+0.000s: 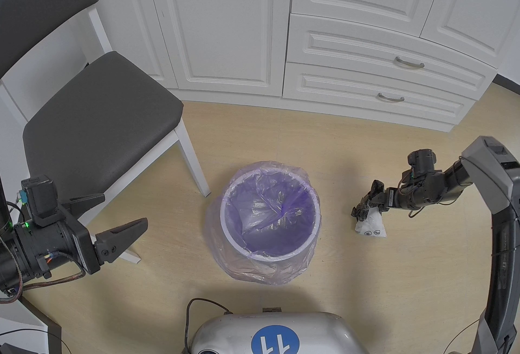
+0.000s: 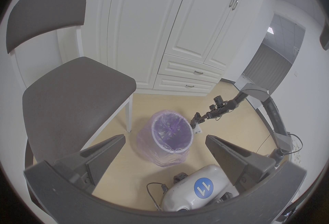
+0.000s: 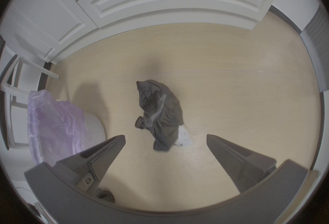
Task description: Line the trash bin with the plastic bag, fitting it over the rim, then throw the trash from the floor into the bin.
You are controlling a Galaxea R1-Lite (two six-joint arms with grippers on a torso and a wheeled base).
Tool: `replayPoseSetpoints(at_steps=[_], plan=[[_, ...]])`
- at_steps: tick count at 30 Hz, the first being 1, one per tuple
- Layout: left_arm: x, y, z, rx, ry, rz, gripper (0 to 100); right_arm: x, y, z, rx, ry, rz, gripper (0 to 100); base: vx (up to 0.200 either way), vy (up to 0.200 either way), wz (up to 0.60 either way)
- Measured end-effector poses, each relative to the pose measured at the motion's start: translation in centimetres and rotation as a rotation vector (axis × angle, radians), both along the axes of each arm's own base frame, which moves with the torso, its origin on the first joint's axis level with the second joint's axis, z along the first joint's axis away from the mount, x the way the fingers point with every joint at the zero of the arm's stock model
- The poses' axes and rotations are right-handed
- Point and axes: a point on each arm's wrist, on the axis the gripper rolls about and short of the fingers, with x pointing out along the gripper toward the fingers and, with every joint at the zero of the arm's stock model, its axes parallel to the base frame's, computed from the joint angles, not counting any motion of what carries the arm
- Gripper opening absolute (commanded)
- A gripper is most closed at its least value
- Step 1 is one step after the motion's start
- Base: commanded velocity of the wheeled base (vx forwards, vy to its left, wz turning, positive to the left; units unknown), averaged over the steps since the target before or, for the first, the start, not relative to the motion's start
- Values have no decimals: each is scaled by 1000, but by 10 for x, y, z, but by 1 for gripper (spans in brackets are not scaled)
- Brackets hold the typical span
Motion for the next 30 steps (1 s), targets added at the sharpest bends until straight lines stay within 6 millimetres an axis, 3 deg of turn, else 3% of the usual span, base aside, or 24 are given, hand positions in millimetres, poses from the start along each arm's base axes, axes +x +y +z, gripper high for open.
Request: replayPoseSetpoints(at_steps=[6,7,13,18,24,30], plan=[[0,0,0,1,1,-1,100,28,16,-33,29,-25,0,100,0,0,0],[0,0,0,1,0,-1,100,31,19,-39,28,-33,-7,0,0,0,0],[1,0,0,0,-3,0,100,39,25,-58,12,-74,-39,0,0,0,0],[1,0,1,-2,-7,2,100,31,24,-59,-4,-51,-42,0,0,0,0],[-1,1,2,-5,-17,3,100,9,26,-13,-43,-78,-5,0,0,0,0],[-3,2,5,-10,-31,3,100,-32,43,66,-64,-170,58,0,0,0,0]])
